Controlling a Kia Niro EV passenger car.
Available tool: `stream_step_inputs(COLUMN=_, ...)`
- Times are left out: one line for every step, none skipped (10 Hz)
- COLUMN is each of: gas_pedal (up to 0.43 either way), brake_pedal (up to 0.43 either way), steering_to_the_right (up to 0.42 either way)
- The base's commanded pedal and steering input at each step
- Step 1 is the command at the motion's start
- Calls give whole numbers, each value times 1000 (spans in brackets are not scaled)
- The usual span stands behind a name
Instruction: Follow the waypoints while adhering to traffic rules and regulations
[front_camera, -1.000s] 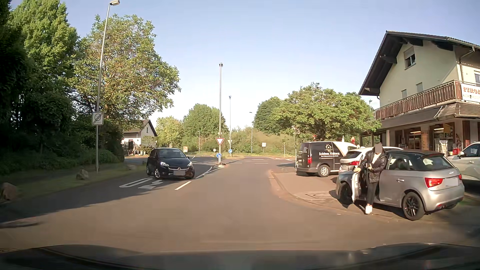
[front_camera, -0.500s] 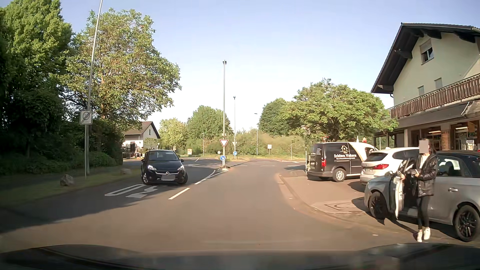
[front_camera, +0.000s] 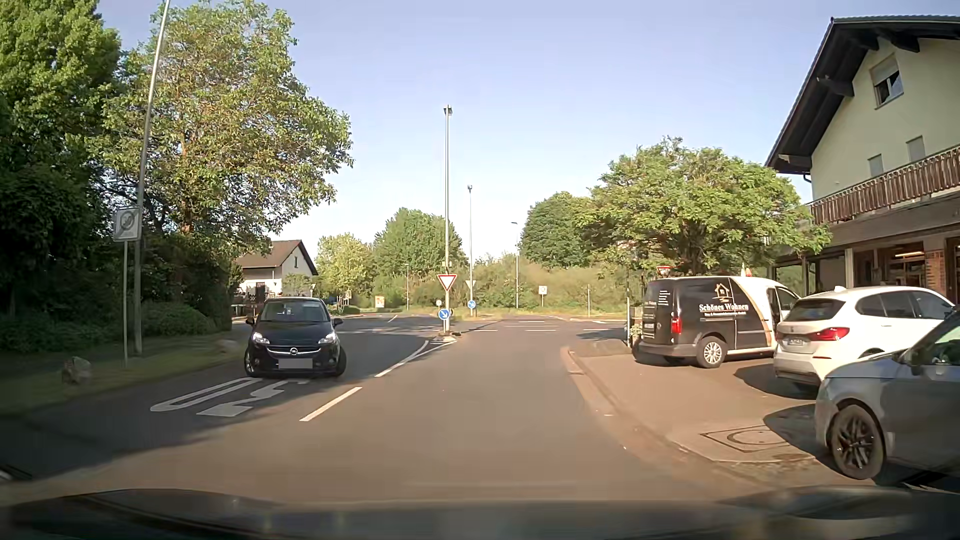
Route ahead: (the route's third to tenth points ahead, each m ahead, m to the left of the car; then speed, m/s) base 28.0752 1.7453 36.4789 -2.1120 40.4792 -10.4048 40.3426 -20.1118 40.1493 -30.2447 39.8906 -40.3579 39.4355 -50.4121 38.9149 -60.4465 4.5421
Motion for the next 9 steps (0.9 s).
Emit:
stream_step_inputs(gas_pedal=240, brake_pedal=0, steering_to_the_right=-2)
stream_step_inputs(gas_pedal=240, brake_pedal=0, steering_to_the_right=-2)
stream_step_inputs(gas_pedal=240, brake_pedal=0, steering_to_the_right=-2)
stream_step_inputs(gas_pedal=228, brake_pedal=0, steering_to_the_right=3)
stream_step_inputs(gas_pedal=228, brake_pedal=0, steering_to_the_right=8)
stream_step_inputs(gas_pedal=228, brake_pedal=6, steering_to_the_right=10)
stream_step_inputs(gas_pedal=228, brake_pedal=0, steering_to_the_right=17)
stream_step_inputs(gas_pedal=209, brake_pedal=0, steering_to_the_right=20)
stream_step_inputs(gas_pedal=209, brake_pedal=0, steering_to_the_right=21)
